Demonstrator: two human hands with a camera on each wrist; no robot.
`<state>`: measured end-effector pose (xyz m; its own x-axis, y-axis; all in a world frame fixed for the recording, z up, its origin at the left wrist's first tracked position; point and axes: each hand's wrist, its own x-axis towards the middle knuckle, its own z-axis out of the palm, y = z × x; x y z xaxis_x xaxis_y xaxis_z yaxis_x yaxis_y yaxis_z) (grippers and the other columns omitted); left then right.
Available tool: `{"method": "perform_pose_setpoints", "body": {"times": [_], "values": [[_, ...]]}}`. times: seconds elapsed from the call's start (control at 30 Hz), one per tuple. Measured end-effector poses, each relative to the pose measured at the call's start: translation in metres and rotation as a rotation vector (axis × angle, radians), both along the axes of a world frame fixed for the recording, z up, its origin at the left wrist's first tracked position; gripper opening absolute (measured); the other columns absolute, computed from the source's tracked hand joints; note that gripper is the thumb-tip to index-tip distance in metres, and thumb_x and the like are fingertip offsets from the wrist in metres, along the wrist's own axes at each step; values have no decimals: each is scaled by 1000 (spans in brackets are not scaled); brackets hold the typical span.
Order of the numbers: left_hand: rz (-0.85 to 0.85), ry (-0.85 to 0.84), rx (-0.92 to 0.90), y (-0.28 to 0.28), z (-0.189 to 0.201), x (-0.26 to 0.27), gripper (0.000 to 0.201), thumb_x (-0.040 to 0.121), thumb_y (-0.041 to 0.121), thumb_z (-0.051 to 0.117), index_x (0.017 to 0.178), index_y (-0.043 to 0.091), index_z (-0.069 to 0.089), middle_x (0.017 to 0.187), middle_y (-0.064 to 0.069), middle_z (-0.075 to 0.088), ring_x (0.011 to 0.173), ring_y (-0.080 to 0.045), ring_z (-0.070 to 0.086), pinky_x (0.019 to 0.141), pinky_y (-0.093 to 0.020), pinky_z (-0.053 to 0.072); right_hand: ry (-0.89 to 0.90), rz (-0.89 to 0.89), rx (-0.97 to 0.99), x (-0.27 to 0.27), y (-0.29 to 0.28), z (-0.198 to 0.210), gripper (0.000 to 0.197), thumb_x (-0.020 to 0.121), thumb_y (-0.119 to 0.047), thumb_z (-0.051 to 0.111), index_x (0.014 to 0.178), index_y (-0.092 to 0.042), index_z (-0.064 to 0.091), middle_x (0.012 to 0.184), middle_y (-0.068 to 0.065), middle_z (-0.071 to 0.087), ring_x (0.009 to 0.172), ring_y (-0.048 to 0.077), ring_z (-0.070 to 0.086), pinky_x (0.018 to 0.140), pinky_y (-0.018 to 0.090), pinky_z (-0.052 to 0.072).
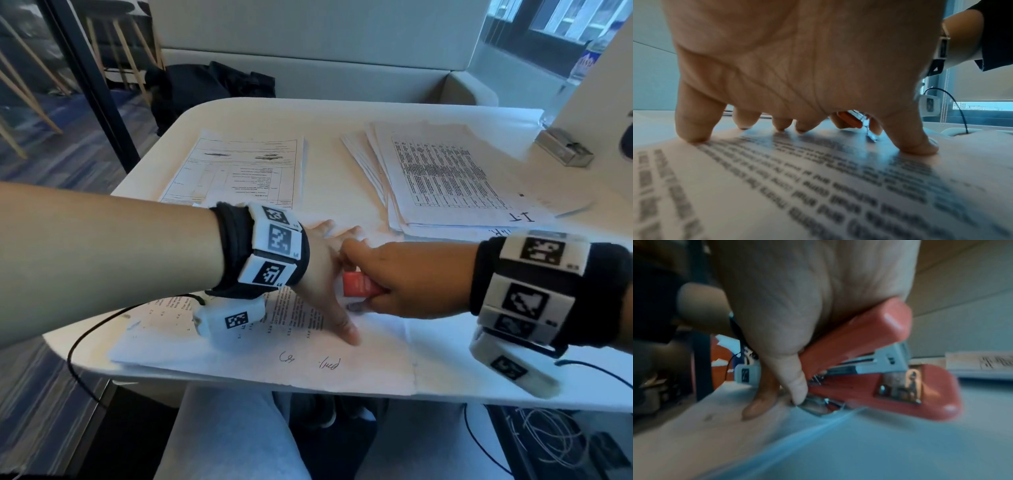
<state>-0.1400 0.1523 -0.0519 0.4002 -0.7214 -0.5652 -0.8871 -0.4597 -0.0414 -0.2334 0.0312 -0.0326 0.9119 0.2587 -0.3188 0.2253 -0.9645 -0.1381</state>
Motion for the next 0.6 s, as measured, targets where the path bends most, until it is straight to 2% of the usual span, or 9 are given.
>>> {"method": "perform_pose_setpoints", "body": {"times": [0.07,0.1,0.17,0.2,0.27,0.37,0.43,0.53,0.6], "values": [[-27,-32,-14,-1,1,-2,112,43,98,47,141,48,29,153,2,33,139,-26,32,108,-41,29,83,-151,69,5,2,0,44,89,-30,63,116,-14,32,93,3,60,71,14,54,63,28,46],[-38,-39,-35,0,3,-2,111,45,96,48,143,49,25,157,0,24,143,-27,24,111,-41,24,115,-215,108,8,2,0,42,86,-25,65,114,-15,36,92,6,63,73,18,57,66,33,49],[-31,-43,-65,2,6,-4,111,54,90,53,148,48,11,162,2,-5,148,-27,2,115,-43,12,185,-317,165,12,0,-2,44,81,-21,68,115,-17,41,88,5,65,74,21,62,67,34,52],[-23,-45,-68,3,8,-5,114,56,88,54,148,47,2,160,4,-16,147,-28,-8,116,-45,10,215,-354,185,13,0,-2,46,80,-23,70,117,-19,42,87,4,65,74,21,63,68,34,53],[-20,-57,-54,4,9,-6,121,56,88,55,148,43,-9,157,4,-27,146,-30,-17,116,-47,11,284,-417,257,16,-1,2,46,81,-23,70,120,-20,46,90,5,64,68,22,63,64,32,52],[-3,-57,-36,4,3,-2,131,51,92,53,148,39,-18,155,4,-30,145,-31,-19,115,-48,11,397,-509,421,19,-4,9,40,88,-18,66,124,-13,49,85,16,62,56,23,57,52,26,48],[-2,-42,-45,4,2,-1,130,52,91,54,147,41,-18,155,4,-31,145,-30,-20,115,-48,9,433,-505,427,19,-7,10,46,87,-21,68,127,-17,47,89,20,65,59,27,59,55,29,51],[7,-13,-50,2,3,-1,130,52,90,56,148,41,-16,156,5,-29,145,-30,-20,116,-49,6,382,-435,295,15,-7,10,48,83,-35,72,124,-29,46,91,8,70,62,20,64,62,29,52],[18,3,-48,1,5,1,132,50,88,59,149,39,-14,156,4,-28,145,-31,-19,116,-50,4,244,-360,123,11,-5,13,42,82,-46,69,113,-27,47,89,-3,63,67,10,59,61,24,44]]}}
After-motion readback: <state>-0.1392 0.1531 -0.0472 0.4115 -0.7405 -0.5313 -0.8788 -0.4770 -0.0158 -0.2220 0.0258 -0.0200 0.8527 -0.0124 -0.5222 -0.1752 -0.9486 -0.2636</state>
